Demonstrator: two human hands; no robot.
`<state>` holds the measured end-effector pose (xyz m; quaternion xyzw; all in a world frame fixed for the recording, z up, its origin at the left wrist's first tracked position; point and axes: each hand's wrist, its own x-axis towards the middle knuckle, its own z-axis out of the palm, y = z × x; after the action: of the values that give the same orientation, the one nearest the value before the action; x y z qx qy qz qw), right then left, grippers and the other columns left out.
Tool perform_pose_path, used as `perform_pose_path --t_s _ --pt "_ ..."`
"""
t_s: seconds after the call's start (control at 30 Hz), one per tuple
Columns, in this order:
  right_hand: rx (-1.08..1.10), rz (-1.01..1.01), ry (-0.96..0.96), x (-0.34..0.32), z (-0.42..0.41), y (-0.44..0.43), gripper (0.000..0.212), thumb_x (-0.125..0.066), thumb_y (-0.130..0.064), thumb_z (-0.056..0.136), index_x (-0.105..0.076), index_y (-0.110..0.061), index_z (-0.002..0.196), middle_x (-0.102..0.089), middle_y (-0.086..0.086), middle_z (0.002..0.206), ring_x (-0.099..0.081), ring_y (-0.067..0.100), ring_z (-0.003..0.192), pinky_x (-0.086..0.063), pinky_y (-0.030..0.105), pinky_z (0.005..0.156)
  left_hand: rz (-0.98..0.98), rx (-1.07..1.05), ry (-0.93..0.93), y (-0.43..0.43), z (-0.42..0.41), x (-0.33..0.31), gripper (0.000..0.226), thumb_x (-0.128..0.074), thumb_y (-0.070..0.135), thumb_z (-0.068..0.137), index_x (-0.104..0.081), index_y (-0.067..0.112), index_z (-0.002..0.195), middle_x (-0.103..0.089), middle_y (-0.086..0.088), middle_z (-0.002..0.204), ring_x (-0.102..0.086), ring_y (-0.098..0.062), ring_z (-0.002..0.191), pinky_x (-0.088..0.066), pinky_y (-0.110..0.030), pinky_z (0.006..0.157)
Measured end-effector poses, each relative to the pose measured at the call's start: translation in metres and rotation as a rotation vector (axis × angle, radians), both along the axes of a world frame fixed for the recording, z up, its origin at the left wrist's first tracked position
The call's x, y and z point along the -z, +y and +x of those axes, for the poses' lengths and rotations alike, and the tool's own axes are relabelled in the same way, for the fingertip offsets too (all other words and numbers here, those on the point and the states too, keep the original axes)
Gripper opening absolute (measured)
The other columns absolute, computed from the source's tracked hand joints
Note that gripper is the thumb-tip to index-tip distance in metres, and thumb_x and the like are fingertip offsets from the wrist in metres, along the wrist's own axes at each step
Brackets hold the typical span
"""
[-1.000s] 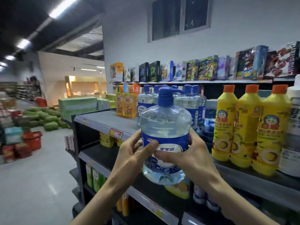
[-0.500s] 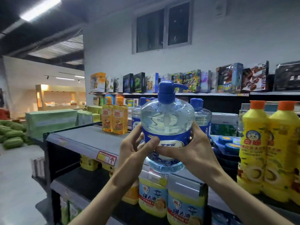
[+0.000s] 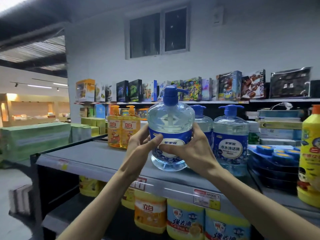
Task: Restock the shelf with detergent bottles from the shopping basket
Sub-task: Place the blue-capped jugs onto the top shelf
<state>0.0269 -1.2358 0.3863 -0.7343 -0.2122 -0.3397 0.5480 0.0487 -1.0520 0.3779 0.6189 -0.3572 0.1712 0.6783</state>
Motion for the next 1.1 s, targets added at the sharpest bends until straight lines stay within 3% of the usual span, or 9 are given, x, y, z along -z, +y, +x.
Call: perform_pose_path --t_s 0.1,0.2,0.33,0.47,0.57,0.77,0.93,1.03,1.1 --pt "0.034 0.013 0.027 0.005 0.019 0.012 0.085 -0.105 -0.025 0.06 -0.058 -0.024 0.131 -0.078 -0.005 0.115 -0.076 0.008 0.103 -0.065 0.036 0.087 -0.013 0.001 0.031 0.008 0.021 0.004 0.046 -0.064 0.022 0.096 -0.062 0.017 0.141 -0.073 -0.005 0.132 -0.068 -0.026 0.126 -0.056 -0.042 0.101" --pt "0.099 0.026 0.076 0.014 0.037 0.023 0.085 -0.105 -0.042 0.054 -0.06 -0.031 0.125 -0.079 -0.007 0.112 -0.077 0.011 0.1 -0.065 0.04 0.085 -0.028 0.037 0.093 0.012 0.038 0.007 0.048 -0.066 0.024 0.093 -0.062 0.02 0.141 -0.074 -0.006 0.13 -0.07 -0.027 0.123 -0.058 -0.044 0.1" --pt "0.14 0.015 0.148 0.026 0.052 0.031 0.086 -0.104 -0.049 0.053 -0.061 -0.032 0.125 -0.079 -0.011 0.109 -0.077 0.007 0.097 -0.066 0.038 0.084 -0.059 0.085 0.171 0.016 0.052 0.016 0.048 -0.068 0.027 0.089 -0.064 0.026 0.137 -0.076 -0.001 0.127 -0.073 -0.019 0.116 -0.061 -0.028 0.085" --pt "0.18 -0.018 0.178 0.035 0.059 0.035 0.087 -0.101 -0.06 0.051 -0.062 -0.031 0.124 -0.079 -0.013 0.108 -0.077 0.006 0.096 -0.065 0.039 0.085 -0.083 0.102 0.228 0.018 0.063 0.024 0.05 -0.076 0.028 0.091 -0.062 0.021 0.139 -0.078 -0.001 0.123 -0.074 -0.019 0.114 -0.061 -0.024 0.082" --pt "0.207 -0.05 0.191 0.034 0.06 0.038 0.084 -0.098 -0.064 0.054 -0.062 -0.034 0.124 -0.079 -0.016 0.106 -0.076 0.001 0.093 -0.064 0.035 0.085 -0.079 0.108 0.247 0.02 0.069 0.026 0.055 -0.067 0.032 0.089 -0.061 0.019 0.143 -0.078 0.003 0.123 -0.075 -0.012 0.111 -0.06 -0.021 0.079" --pt "0.181 -0.129 0.198 0.034 0.058 0.039 0.079 -0.091 -0.069 0.066 -0.06 -0.036 0.132 -0.078 -0.018 0.111 -0.076 0.003 0.097 -0.064 0.038 0.086 0.056 0.147 0.288 0.029 0.075 0.023 0.049 -0.064 0.038 0.095 -0.057 0.03 0.143 -0.075 0.005 0.129 -0.073 -0.013 0.116 -0.061 -0.024 0.081" --pt "0.259 -0.352 0.292 0.047 0.041 0.023 0.074 -0.082 -0.071 0.07 -0.046 -0.041 0.128 -0.076 -0.021 0.108 -0.074 -0.002 0.092 -0.062 0.034 0.085 0.385 0.073 0.276 0.051 0.078 0.029 0.066 -0.076 0.058 0.088 -0.048 0.041 0.145 -0.071 0.014 0.131 -0.07 -0.007 0.117 -0.056 -0.038 0.105" --pt "0.28 -0.399 0.314 0.057 0.04 0.02 0.072 -0.079 -0.073 0.07 -0.046 -0.044 0.127 -0.075 -0.024 0.11 -0.072 -0.001 0.097 -0.061 0.037 0.088 0.568 0.051 0.217 0.057 0.078 0.032 0.073 -0.076 0.048 0.092 -0.031 0.055 0.148 -0.056 0.021 0.139 -0.063 -0.006 0.124 -0.053 -0.031 0.102" --pt "0.276 -0.371 0.298 0.06 0.045 0.022 0.073 -0.082 -0.069 0.07 -0.046 -0.045 0.128 -0.075 -0.025 0.112 -0.072 0.0 0.1 -0.061 0.039 0.09 0.564 0.075 0.229 0.06 0.083 0.03 0.07 -0.075 0.039 0.094 -0.033 0.055 0.148 -0.059 0.02 0.138 -0.067 -0.002 0.118 -0.056 -0.026 0.097"
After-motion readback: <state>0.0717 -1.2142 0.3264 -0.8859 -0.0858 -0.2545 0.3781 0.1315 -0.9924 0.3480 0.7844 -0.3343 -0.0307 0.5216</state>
